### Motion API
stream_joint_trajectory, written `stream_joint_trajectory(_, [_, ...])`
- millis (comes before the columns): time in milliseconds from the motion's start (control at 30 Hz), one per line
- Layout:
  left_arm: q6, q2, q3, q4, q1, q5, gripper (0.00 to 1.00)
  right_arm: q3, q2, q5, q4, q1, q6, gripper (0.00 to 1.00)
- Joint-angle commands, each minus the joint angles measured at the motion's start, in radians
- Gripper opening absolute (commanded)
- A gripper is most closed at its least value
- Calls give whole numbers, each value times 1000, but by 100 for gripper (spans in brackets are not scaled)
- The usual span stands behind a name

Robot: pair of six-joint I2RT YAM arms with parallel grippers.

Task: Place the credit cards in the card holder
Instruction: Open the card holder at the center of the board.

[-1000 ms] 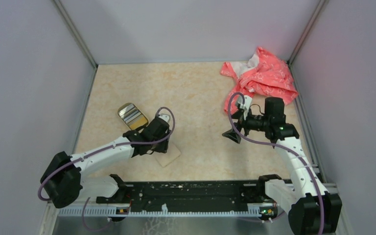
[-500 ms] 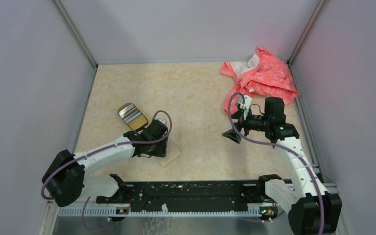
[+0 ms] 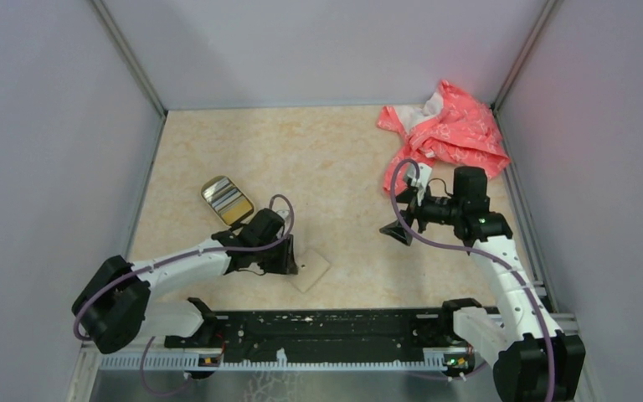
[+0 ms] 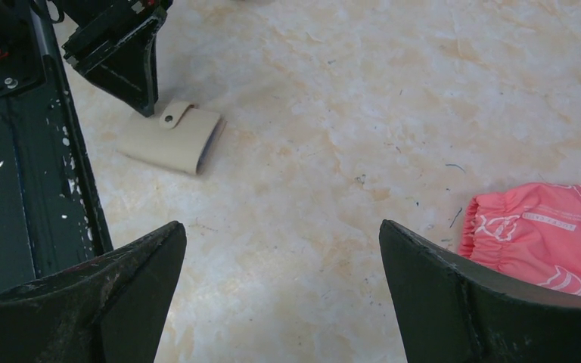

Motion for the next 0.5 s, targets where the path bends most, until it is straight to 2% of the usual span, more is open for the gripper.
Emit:
stream_joint_trajectory(0, [-59, -20, -68, 206, -7, 233, 39, -1, -7, -58, 47, 13, 16, 98])
stream_joint_trajectory(133, [-98, -39, -105, 334, -9, 321, 39, -11, 22, -89, 36, 39, 0, 98])
stream_joint_trajectory(233, [-83, -90, -105, 328, -10, 283, 40, -24, 49, -121, -8, 87, -98, 97])
stream_joint_trajectory(367, [13, -235, -134, 316, -11, 212, 48, -109, 36, -191, -84, 162, -381, 95])
stream_joint_trajectory(467, [139, -341, -197, 372, -11, 175, 51, -130, 41, -183, -100, 205, -465, 97])
